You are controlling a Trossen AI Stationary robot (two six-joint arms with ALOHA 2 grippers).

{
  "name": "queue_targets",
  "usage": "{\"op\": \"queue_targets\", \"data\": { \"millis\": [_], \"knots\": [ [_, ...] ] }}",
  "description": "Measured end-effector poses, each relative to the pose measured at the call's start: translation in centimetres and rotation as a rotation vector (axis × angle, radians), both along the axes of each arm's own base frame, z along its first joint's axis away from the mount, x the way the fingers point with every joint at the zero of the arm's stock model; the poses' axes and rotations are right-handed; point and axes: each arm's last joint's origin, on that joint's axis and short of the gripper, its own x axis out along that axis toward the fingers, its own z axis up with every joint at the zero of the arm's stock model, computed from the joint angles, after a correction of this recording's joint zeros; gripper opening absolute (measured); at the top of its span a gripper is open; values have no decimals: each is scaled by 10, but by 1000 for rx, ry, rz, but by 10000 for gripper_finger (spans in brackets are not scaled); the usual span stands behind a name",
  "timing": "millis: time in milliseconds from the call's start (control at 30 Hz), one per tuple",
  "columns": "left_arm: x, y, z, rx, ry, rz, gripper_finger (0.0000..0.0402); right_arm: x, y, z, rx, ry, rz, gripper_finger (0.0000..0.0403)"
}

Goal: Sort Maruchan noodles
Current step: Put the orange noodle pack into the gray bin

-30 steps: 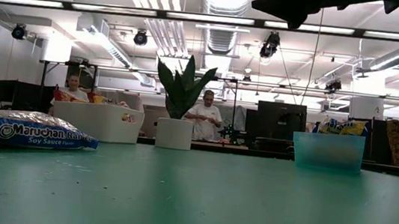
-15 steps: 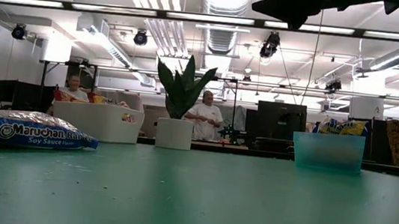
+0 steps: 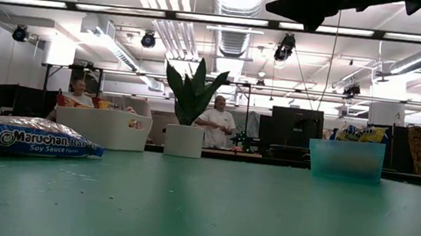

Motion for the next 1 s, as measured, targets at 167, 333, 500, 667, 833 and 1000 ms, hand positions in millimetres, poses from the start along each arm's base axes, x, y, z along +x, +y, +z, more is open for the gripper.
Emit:
{"op": "queue_targets", "data": {
  "millis": [167,333,500,667,833,1000],
  "knots": [
    [1,1,-2,8,-9,27,192,0,0,0,0,0,0,249],
    [2,1,-13,47,-3,46,192,0,1,-1,15,10,25,249],
    [4,2,-16,81,-40,42,192,2,6,-3,104,18,131,239],
    [5,3,-15,110,-85,26,192,22,17,-17,125,35,166,208],
    [6,5,-17,148,-127,8,192,59,28,-32,135,37,246,168],
    [5,7,-21,166,-118,5,192,100,43,-52,140,102,348,122]
  ]
}}
